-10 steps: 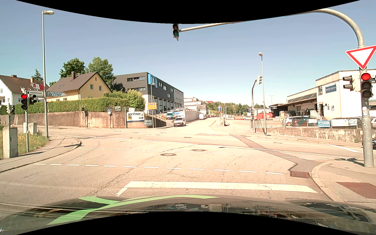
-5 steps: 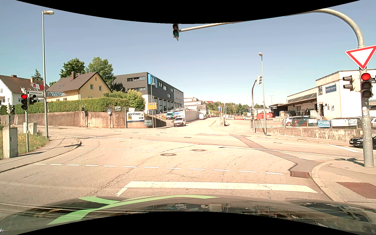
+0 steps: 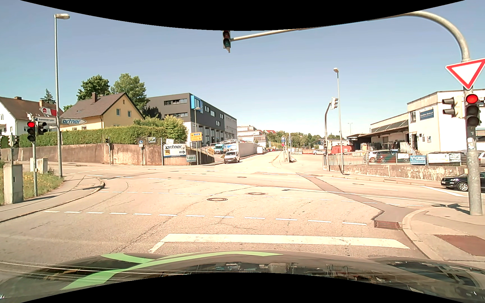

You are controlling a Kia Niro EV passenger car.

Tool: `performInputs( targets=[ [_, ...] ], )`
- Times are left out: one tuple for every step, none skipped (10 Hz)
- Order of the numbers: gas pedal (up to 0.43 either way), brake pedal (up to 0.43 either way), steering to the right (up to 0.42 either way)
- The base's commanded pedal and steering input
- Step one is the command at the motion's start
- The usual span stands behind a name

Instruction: Follow the waypoints while adhering to traffic rules and regulations

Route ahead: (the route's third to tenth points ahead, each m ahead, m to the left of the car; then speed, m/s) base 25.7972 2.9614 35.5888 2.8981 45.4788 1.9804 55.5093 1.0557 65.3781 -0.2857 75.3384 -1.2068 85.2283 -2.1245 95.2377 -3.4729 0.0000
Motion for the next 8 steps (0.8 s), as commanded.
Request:
performInputs(
  targets=[
    [0.000, 0.500, 0.039],
    [0.000, 0.500, 0.039],
    [0.000, 0.500, 0.039],
    [0.000, 0.500, 0.039],
    [0.000, 0.500, 0.039],
    [0.000, 0.500, 0.039],
    [0.000, 0.500, 0.039],
    [0.000, 0.500, 0.039]
  ],
)
